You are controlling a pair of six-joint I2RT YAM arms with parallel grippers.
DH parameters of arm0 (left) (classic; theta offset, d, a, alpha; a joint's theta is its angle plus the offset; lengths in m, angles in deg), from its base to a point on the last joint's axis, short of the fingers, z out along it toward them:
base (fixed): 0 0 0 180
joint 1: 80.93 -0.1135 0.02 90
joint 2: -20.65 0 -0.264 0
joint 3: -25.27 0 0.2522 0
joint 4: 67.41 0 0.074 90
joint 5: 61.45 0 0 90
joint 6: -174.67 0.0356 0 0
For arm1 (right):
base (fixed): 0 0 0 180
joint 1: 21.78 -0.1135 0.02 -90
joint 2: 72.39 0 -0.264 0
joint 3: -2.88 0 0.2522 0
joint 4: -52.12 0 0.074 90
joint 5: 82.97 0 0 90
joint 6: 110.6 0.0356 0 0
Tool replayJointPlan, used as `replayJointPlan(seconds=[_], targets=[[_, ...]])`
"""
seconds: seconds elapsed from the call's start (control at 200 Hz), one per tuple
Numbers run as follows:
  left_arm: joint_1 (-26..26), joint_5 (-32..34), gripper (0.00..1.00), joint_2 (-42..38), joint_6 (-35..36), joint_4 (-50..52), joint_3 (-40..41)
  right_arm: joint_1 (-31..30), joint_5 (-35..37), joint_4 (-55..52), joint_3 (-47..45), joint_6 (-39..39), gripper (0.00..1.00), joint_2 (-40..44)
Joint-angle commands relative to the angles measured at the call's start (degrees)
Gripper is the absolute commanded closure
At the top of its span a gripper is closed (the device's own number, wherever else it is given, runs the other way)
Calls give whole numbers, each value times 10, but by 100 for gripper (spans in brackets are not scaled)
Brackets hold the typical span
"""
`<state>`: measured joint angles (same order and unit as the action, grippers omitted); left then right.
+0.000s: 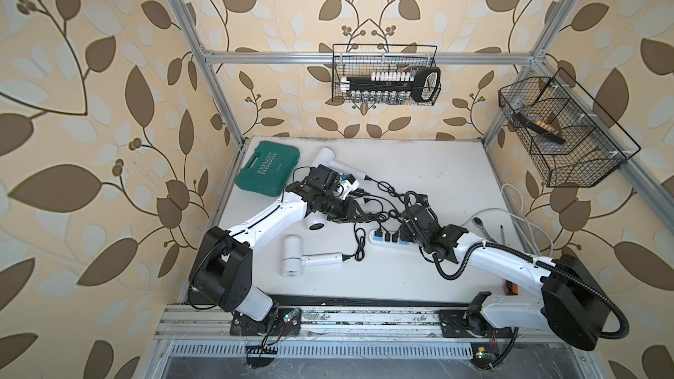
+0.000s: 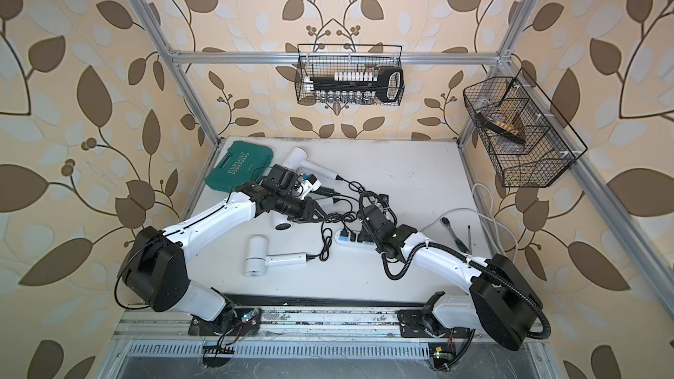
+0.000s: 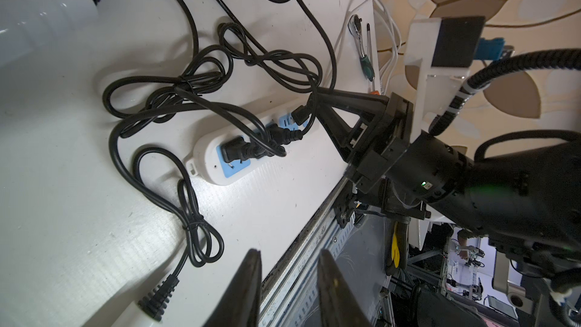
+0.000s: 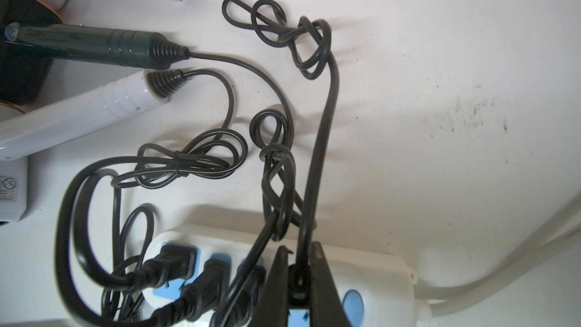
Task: Charge the blow dryers
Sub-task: Insert the plug into the socket.
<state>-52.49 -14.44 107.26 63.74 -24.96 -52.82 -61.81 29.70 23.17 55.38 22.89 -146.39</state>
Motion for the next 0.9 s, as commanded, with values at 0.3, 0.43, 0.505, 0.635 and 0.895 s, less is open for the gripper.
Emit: replayJointPlan(seconds=[0.3, 0.43, 0.505, 0.635, 0.895], targets=[[-3, -9, 68, -8, 4, -6, 4, -17, -3, 10, -18, 10, 100, -3], [-3, -11, 68, -9, 5, -6, 5, -22, 0, 10, -23, 14, 100, -2], [-4, -11, 68, -9, 5, -7, 5, -26, 6, 9, -24, 15, 100, -2], [-4, -11, 68, -11, 5, -6, 5, -29, 22, 5, -27, 14, 100, 5], [-3, -11, 68, -9, 5, -6, 4, -34, 61, 7, -26, 8, 100, 28]])
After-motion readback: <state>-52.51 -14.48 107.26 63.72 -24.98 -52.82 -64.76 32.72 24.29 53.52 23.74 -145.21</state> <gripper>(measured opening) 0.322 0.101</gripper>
